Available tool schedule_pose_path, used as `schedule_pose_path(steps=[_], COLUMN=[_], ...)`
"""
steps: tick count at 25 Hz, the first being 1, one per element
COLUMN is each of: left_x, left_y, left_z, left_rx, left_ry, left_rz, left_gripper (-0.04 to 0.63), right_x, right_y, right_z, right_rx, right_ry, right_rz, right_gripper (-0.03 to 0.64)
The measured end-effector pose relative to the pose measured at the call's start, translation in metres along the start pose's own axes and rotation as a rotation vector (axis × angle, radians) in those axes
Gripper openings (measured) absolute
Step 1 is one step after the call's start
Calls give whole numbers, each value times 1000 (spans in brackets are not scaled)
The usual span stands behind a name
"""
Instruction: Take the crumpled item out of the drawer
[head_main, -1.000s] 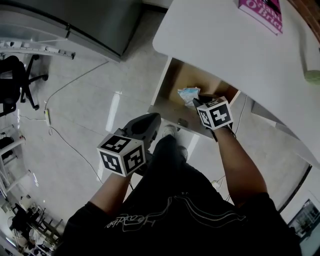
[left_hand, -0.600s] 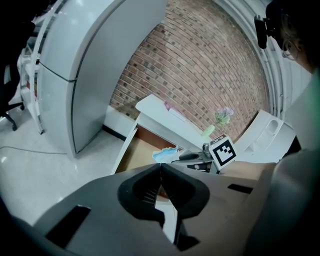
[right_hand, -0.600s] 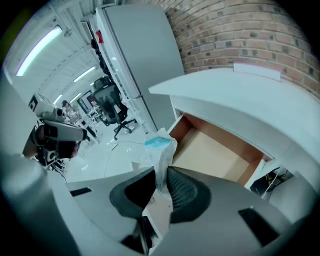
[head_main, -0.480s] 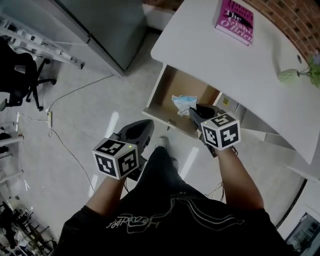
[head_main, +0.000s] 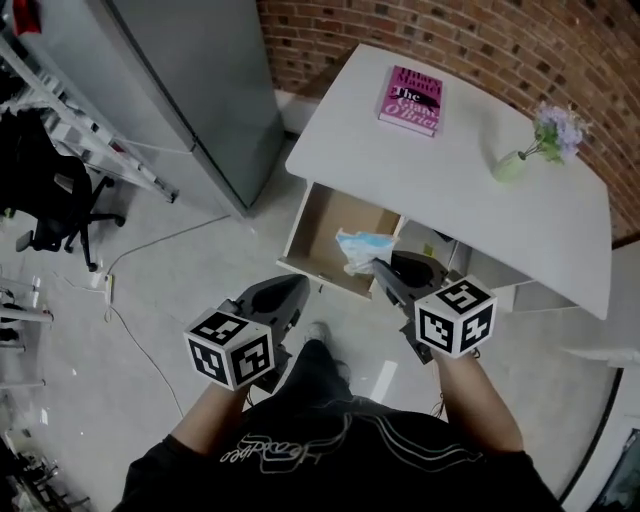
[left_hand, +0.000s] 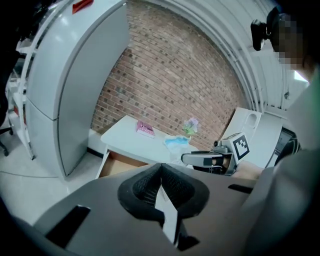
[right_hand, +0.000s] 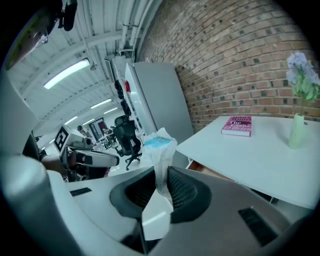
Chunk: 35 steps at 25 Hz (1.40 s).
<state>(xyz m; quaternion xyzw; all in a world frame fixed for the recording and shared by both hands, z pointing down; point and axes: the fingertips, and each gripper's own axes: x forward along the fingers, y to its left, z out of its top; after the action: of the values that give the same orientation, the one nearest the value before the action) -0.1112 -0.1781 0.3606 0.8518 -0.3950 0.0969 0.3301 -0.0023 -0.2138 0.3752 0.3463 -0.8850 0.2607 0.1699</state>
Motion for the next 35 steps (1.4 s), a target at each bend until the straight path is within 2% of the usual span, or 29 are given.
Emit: schedule_pose_path(steps=[9, 13, 17, 24, 35], left_x=[-52, -73, -85, -100, -96], left_y=[-127, -165, -193, -221, -227], left_z=[22, 25, 30, 36, 29], left_rx=[160, 175, 229, 280, 262], left_ry=[-88, -112, -141, -171, -156], left_rz=[-108, -176, -201, -226, -230], left_gripper=[21, 21, 21, 21, 21], right_x=[-133, -172, -202, -227, -237], right_y=[73, 93, 108, 126, 125], right_z=[25, 31, 31, 33, 28], right_rx=[-50, -75, -86, -126, -114], right_ry=[-191, -253, -296, -323, -320], right_rz=[48, 52, 55, 56, 58], right_gripper=[83, 83, 83, 83, 83])
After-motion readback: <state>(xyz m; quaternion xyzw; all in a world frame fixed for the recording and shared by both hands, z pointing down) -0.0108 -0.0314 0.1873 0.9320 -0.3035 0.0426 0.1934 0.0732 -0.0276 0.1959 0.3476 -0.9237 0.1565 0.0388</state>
